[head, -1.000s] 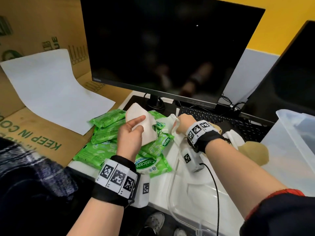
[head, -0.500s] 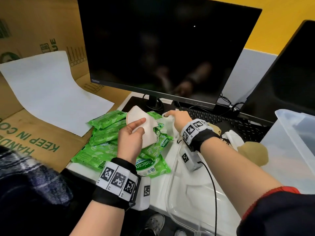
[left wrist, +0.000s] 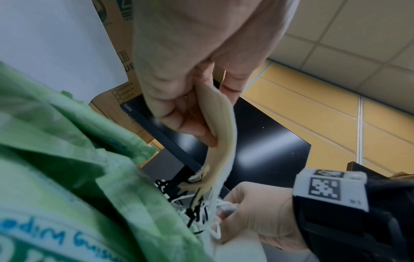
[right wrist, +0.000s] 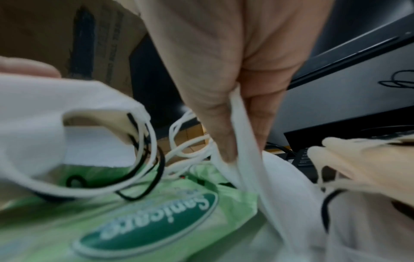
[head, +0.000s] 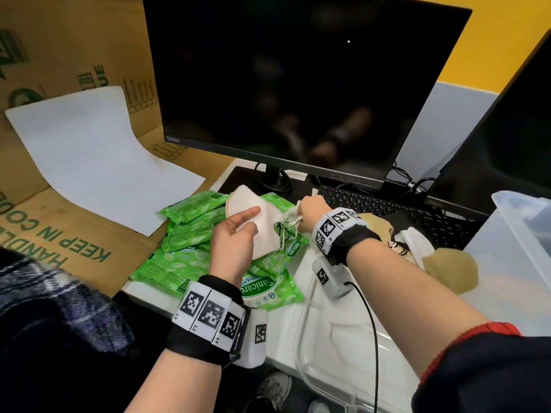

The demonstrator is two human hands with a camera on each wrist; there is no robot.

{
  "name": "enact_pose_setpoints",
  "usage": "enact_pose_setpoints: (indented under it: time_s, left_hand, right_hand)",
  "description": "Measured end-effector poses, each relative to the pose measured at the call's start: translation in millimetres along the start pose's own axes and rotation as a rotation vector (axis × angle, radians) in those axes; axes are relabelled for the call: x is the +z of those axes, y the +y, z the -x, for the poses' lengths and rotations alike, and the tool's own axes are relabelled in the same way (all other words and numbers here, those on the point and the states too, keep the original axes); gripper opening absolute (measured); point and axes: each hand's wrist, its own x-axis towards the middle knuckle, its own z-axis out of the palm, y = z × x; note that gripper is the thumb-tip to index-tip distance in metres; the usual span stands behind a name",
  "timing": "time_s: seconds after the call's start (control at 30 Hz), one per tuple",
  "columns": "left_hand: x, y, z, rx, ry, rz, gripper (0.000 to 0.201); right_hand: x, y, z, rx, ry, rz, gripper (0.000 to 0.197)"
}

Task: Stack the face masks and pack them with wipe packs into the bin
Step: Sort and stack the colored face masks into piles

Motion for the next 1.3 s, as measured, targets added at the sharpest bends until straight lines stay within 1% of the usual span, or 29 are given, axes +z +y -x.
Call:
enact_pose_setpoints:
  time_s: [0.1,0.17,0.3,0.37,0.4,0.43,0.5,0.53,0.63,0.7,0.77,0.8,0.87,0.9,0.97,1.0,1.17,1.23,1.3]
  left_hand:
    - [-1,1,1,0.008,-0.009,-0.005,0.034]
    - [-2,3,3,0.0,-0.015,0.008,0.033]
    - [0,5,8,-0.04,-0.031,0.045,0.026]
    - [1,5,10,-0.09,-0.025,0.069,0.016]
    - [1,5,11,-0.123,-0.022,0.078,0.014]
    - [2,5,13,-0.147,-0.024,0.08,0.017]
    - [4,6,19,-0.162,-0.036,0.082,0.021]
    - [7,8,23,-0.169,-0.048,0.085,0.021]
    - [15,15,37,-0.214,-0.129,0.189,0.032]
    - [19,16,47,-0.196,-0.177,0.264,0.032]
    - [19,16,54,-0.152,-0.166,0.261,0.021]
    - [18,14,55,-0.137,-0.144,0.239,0.022]
    - [17,12,58,-0.109,-0.103,0.197,0.035]
    - [17,12,60,-0.092,-0.096,0.177,0.037]
    - [16,12,63,-0.052,-0.106,0.145,0.034]
    - [17,11,64,-0.025,-0.116,0.127,0.034]
    - [15,9,70,0.143,-0.219,0.059,0.051]
    - [16,7,71,0.181,-0.233,0.007,0.052]
    - [15,5,69,0.206,-0.215,-0.071,0.05]
  right_hand:
    - [-4,6,7,0.022,0.053,-0.083,0.023]
    - [-8,12,15,0.023,0.125,-0.2,0.026]
    - [-23,26,38,0.051,0.314,-0.54,0.023]
    - [-32,32,53,0.012,0.415,-0.674,0.017]
    - [-36,34,61,-0.018,0.451,-0.762,0.014]
    - [-40,35,70,-0.046,0.47,-0.876,0.014]
    - [-45,34,91,-0.091,0.464,-1.103,0.027]
    - [-46,33,101,-0.126,0.448,-1.189,0.03]
    - [-39,26,127,-0.189,0.385,-1.376,0.026]
    - [-26,25,140,-0.175,0.316,-1.413,0.023]
    - [-8,26,149,-0.149,0.247,-1.403,0.02]
    - [1,27,153,-0.127,0.224,-1.41,0.018]
    - [15,30,161,-0.077,0.19,-1.461,0.017]
    - [20,31,165,-0.056,0.172,-1.49,0.018]
    - [24,37,175,-0.027,0.146,-1.52,0.018]
    - [24,41,179,-0.02,0.14,-1.514,0.018]
    - [20,56,195,0.012,0.161,-1.517,0.031]
    - [19,60,197,0.014,0.204,-1.523,0.037]
    - [18,63,197,0.04,0.252,-1.493,0.039]
